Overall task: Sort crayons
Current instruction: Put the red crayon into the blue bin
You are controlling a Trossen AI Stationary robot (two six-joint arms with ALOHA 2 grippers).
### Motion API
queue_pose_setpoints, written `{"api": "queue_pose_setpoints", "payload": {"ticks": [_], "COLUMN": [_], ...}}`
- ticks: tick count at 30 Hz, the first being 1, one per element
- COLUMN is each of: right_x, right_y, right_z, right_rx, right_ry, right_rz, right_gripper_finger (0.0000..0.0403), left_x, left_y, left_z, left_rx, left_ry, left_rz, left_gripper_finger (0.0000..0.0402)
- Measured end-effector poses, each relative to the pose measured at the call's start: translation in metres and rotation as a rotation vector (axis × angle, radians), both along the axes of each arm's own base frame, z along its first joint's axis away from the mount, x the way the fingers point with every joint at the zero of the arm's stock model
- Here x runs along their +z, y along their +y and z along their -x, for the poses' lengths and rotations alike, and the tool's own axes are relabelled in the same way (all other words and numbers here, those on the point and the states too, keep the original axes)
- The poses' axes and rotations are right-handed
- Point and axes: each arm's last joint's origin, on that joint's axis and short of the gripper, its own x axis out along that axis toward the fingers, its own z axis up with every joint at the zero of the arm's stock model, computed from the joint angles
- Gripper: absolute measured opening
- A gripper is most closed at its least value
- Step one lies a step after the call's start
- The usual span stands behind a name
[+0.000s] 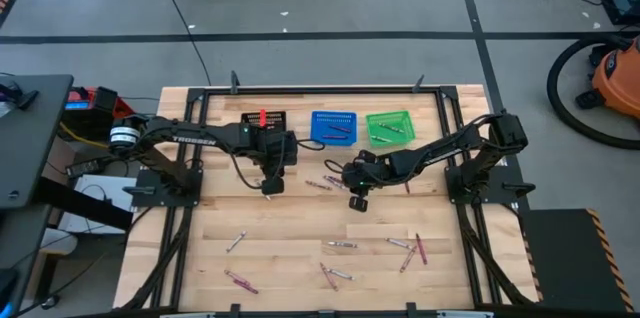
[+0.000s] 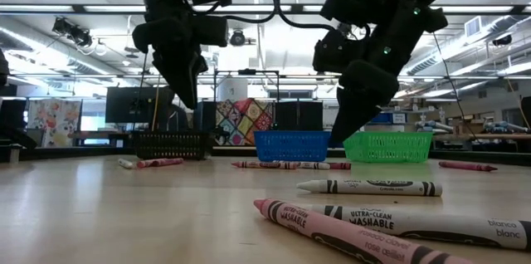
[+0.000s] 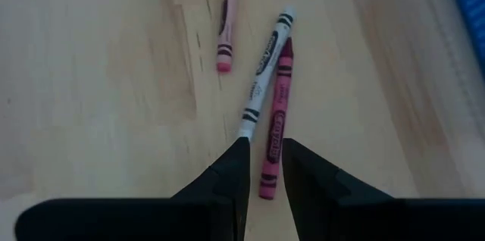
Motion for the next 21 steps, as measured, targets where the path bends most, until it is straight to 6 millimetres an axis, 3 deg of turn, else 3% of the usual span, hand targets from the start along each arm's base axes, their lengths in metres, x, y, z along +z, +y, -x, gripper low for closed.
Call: {"api": "queue_pose_setpoints", "payload": {"ticks": [21], "right_x": [-0.014], "right_y": [-0.006], "right_z": [-0.001], "right_rx": [-0.033], "right_ry": [0.057], "right_rz": [0.029], "right_gripper_finger": [0.0087], "left_x": [0.001], "left_y": [0.01], "left_z": [-0.001], "left_rx": [0.015], "left_ry": [-0.015], "left_rz": [-0.035], "left_gripper_finger": [0.0107]}}
